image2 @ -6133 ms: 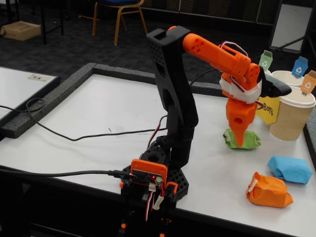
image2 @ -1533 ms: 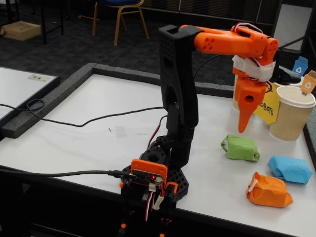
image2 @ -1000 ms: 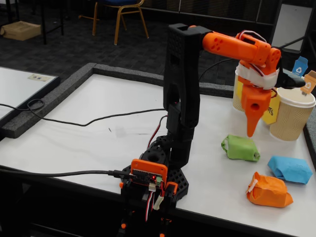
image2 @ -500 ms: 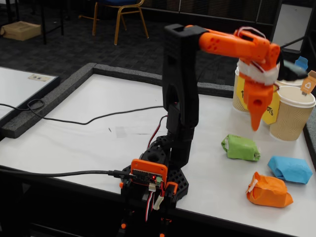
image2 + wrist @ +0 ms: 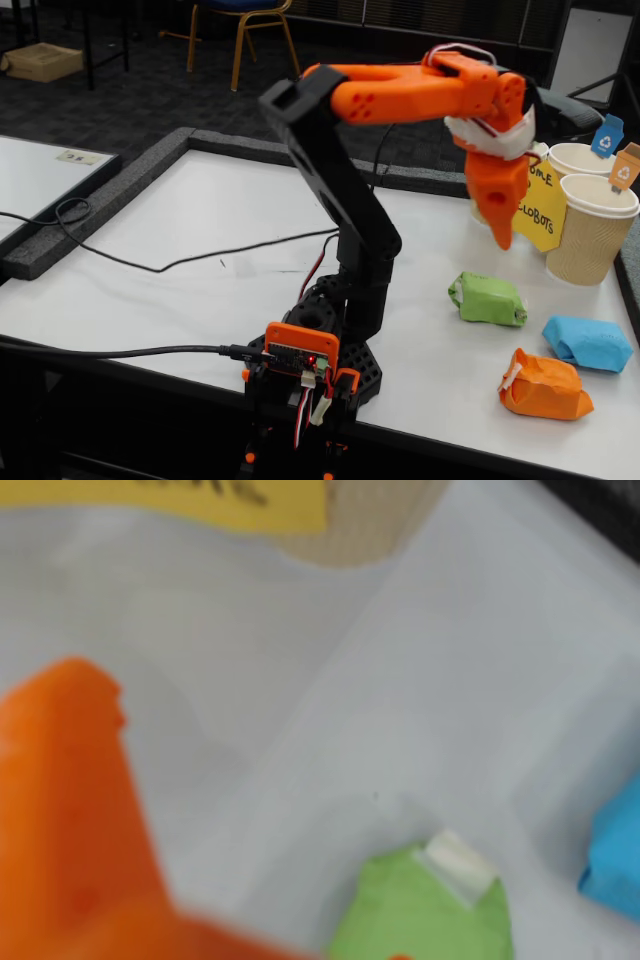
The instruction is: Sort rubbish by color.
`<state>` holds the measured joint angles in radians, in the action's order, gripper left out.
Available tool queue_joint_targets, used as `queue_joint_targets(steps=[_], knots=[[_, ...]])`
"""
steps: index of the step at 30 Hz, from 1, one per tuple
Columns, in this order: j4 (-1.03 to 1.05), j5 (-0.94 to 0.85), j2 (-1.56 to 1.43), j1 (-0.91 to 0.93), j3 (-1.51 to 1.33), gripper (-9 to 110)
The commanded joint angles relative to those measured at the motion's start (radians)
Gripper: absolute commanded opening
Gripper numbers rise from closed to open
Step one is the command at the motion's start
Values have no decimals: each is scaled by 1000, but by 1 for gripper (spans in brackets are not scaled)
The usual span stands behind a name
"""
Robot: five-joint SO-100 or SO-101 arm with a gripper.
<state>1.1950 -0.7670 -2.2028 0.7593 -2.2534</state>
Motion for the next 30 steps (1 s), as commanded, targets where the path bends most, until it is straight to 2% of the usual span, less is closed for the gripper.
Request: queue_joint_targets(steps=[1,12,30], knots=[[-25,-21,-166,26,-28,30],[-38,-21,-210,137,-118,31],[20,-23,-2,167,-46,32]])
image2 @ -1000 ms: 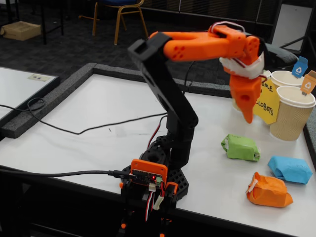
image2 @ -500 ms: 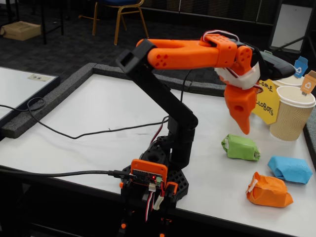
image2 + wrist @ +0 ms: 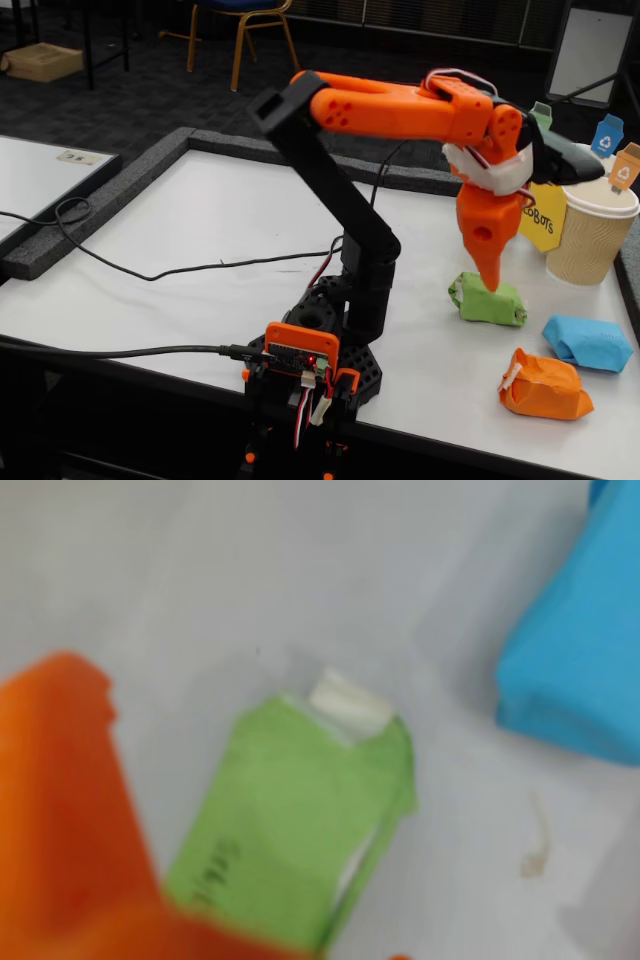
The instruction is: Sort rubbish by color.
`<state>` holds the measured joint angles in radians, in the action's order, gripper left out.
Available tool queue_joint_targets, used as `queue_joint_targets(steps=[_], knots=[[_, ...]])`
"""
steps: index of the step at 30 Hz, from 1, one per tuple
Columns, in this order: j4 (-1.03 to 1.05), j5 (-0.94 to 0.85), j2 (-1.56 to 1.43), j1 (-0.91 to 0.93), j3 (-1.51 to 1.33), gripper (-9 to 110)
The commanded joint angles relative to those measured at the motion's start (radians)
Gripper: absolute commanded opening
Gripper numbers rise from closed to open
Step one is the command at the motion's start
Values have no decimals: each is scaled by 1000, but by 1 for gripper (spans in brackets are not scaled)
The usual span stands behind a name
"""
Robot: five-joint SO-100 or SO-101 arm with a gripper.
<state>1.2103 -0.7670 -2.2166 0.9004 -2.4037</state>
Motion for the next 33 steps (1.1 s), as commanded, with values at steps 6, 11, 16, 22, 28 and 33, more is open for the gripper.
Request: queue_joint_targets(steps=[6,11,16,22,28,33], knots=[[11,-25,120,26,160,32],[-9,-25,192,25,190,32],[-48,-25,201,25,181,29],[-61,-25,252,25,189,26],[-61,-25,314,25,221,26],[-54,-25,394,25,273,24]])
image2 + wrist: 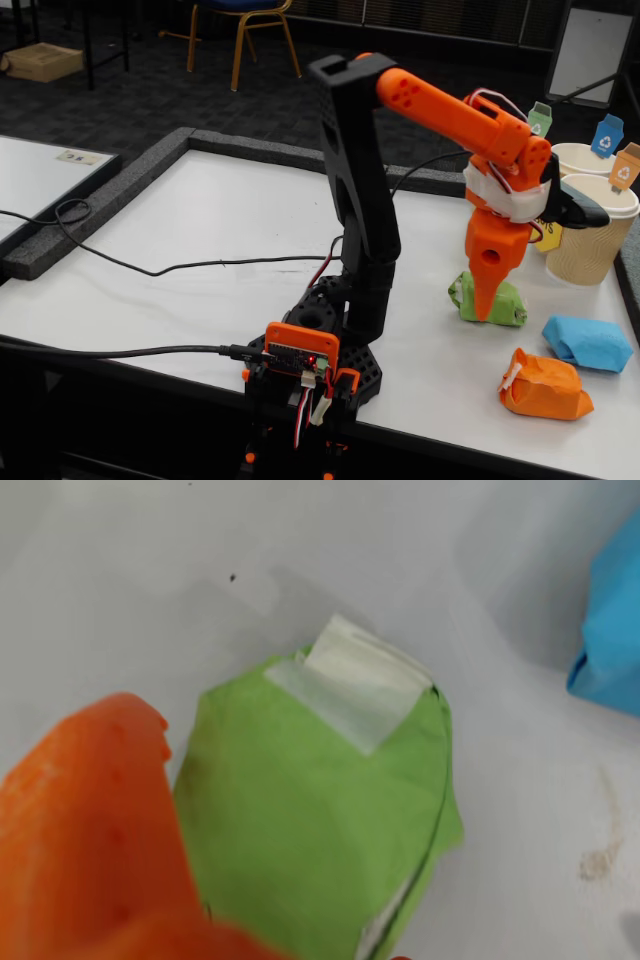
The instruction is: Sort rubbish by color.
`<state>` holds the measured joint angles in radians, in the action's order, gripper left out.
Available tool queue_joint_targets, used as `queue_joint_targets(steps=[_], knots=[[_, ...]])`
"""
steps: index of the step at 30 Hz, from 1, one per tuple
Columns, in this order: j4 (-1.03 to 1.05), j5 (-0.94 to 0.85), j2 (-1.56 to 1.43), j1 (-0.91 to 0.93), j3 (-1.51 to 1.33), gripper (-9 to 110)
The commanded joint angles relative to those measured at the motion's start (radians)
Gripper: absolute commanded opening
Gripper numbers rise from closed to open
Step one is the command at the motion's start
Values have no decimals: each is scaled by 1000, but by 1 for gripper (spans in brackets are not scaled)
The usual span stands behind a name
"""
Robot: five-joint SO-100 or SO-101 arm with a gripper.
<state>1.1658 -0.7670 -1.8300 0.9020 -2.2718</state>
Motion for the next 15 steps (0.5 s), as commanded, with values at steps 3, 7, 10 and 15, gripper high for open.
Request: queue_joint_targets(steps=[3,7,10,15], knots=[[-6,-25,38,23,173,21],[-28,-25,57,23,190,14],[-64,-25,57,23,190,7],[-78,-21,54,23,196,0]])
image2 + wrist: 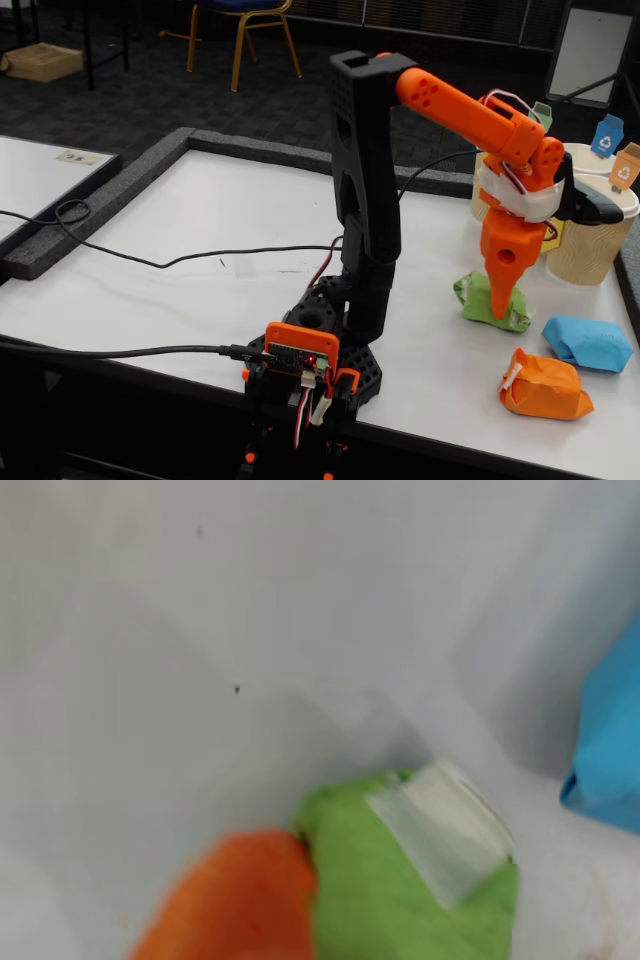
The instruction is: Sort rubbish by color.
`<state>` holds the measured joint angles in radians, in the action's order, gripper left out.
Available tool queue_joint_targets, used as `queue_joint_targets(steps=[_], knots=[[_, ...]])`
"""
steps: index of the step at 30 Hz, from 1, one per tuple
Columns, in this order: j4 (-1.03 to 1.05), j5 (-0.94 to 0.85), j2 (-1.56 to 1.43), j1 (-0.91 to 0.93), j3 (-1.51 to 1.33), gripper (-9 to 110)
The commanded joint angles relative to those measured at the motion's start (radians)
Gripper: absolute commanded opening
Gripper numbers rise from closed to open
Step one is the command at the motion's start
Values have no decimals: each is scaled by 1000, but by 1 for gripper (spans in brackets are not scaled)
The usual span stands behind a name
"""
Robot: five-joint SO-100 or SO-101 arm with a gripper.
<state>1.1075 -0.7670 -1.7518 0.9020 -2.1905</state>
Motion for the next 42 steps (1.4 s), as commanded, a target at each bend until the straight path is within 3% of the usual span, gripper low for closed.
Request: queue_joint_targets(steps=[1,28,42], knots=[[-20,-21,-26,23,117,0],[-48,-11,-709,-41,150,0],[-196,-9,-597,-213,229,0]])
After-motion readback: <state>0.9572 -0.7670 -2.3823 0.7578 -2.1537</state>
